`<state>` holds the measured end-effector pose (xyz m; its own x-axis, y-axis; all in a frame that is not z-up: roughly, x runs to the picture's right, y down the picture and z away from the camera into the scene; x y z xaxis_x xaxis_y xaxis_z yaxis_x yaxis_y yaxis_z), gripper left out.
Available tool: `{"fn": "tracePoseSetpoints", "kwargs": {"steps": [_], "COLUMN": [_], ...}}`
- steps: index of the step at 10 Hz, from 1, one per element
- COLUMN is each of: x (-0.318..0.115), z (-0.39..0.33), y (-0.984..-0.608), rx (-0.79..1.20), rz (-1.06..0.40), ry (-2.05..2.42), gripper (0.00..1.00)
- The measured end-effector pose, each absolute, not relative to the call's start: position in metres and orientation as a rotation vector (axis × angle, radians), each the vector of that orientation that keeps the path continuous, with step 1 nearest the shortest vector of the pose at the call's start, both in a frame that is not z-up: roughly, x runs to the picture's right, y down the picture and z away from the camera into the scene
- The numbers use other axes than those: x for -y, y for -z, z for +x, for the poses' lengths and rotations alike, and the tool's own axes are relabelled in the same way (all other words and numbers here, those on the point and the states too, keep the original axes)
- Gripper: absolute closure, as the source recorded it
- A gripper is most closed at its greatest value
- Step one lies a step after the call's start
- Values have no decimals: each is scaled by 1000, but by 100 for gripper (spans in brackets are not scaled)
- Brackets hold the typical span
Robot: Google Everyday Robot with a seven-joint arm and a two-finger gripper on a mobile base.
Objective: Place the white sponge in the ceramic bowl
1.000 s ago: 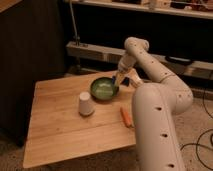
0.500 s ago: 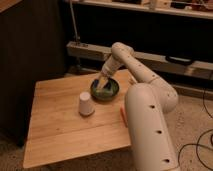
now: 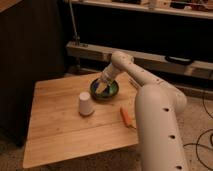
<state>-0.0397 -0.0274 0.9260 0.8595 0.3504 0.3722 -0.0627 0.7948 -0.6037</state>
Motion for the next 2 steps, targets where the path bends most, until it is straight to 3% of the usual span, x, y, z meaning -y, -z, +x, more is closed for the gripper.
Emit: {"fn": "tracePoseSetpoints", "kwargs": {"steps": [2], "x": [29], "z": [-36], "y": [-925], "rx": [482], "rz": [-613], "ry": [-235], "gripper": [20]}}
